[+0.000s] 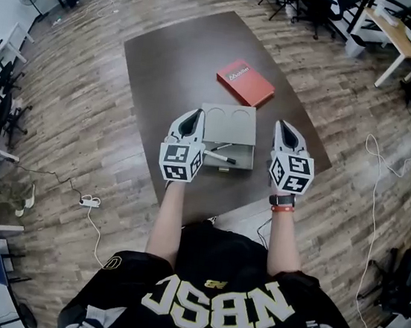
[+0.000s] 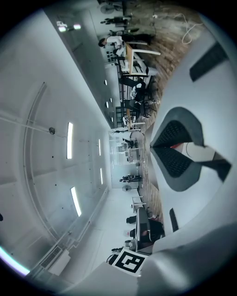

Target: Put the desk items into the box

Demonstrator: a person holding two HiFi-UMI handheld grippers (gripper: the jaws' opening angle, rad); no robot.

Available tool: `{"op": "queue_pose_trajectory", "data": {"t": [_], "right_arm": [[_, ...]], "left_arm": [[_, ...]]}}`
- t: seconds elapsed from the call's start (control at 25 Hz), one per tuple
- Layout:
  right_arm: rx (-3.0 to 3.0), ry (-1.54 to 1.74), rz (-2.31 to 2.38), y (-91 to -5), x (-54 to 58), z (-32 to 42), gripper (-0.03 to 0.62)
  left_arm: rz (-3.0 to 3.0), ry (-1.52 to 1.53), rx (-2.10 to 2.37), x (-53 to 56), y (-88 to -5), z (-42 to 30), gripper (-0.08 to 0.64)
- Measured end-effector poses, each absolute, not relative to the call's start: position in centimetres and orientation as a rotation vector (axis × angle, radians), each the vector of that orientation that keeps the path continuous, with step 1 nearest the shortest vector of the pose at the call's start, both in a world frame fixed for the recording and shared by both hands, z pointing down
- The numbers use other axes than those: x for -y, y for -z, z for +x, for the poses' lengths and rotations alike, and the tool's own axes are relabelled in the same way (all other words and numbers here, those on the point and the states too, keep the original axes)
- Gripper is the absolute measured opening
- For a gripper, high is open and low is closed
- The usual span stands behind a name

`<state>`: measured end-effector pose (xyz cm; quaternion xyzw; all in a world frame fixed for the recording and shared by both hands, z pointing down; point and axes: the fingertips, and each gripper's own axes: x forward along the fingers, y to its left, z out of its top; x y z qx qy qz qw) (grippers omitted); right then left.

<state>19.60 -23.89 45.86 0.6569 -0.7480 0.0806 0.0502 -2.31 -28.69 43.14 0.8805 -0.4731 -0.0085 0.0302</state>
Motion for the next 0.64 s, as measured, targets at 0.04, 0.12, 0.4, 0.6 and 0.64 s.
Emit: {"op": "queue_pose_trajectory", "data": {"t": [0.04,0.12,0.4,0.6,0.64], "right_arm": [[2.286,-0.268,1.990,-45.9,24.0,19.4,0.009],[2.302,-0.311,1.975,-45.9,24.0,19.0,0.009],[2.309,-0.290,1.944,-45.5,24.4,17.8,0.009],[2.307,-0.294,1.905,-46.3,24.6,17.1,0.009],[2.308,-0.297,1.894,-46.6,24.7,16.9,0.009]], "left_arm": [[2.714,0.026,1.457,28.7,-43.2,-2.3,0.014],[2.715,0.026,1.451,28.7,-43.3,-2.2,0.014],[2.733,0.013,1.411,28.8,-43.6,-1.5,0.014],[2.731,-0.016,1.408,29.4,-44.5,-1.5,0.014],[2.730,-0.023,1.408,29.5,-44.6,-1.5,0.014]]}}
